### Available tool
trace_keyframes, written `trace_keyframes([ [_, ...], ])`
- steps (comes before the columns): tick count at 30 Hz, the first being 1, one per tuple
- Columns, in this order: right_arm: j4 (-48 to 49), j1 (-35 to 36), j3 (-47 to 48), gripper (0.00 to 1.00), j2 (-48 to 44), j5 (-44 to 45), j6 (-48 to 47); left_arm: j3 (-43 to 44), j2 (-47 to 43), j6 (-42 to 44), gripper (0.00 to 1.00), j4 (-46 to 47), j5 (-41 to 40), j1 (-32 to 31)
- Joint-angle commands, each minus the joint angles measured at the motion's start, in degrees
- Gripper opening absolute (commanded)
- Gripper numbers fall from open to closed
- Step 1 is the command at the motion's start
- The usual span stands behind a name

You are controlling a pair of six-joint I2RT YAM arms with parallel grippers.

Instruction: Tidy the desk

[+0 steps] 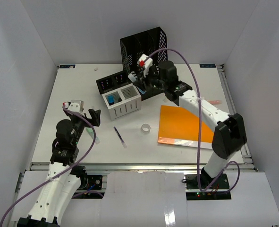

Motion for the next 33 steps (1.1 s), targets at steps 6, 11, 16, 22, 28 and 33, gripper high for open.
trace_keyframes([
  [6, 9.34, 2.26, 15.18, 0.08, 15.38, 6.70, 12.57, 1.07, 0.93, 0.11, 0.98, -2.09, -3.58, 0.11],
  [11, 10.30, 2.31, 19.17, 0.08, 19.93, 4.70, 15.74, 1.46, 1.99, -0.12, 0.98, -2.72, -3.81, 0.11],
  [16, 12.49, 2.37, 16.55, 0.08, 21.61, 4.47, 16.50, 1.59, 1.91, -1.04, 0.98, -3.43, -3.79, 0.11],
  [22, 15.62, 2.31, 10.32, 0.19, 20.13, 3.75, 15.33, 3.10, 2.20, -13.59, 0.98, -8.86, -2.49, 0.11],
  [28, 18.69, 2.30, 3.58, 0.45, 17.06, 1.97, 13.67, 1.88, 1.04, -32.15, 0.92, -17.60, -3.27, 0.11],
  [33, 18.87, 2.15, 0.21, 0.73, 12.72, 0.11, 12.37, 4.75, 3.52, -42.08, 0.72, -28.07, -9.58, 0.11],
])
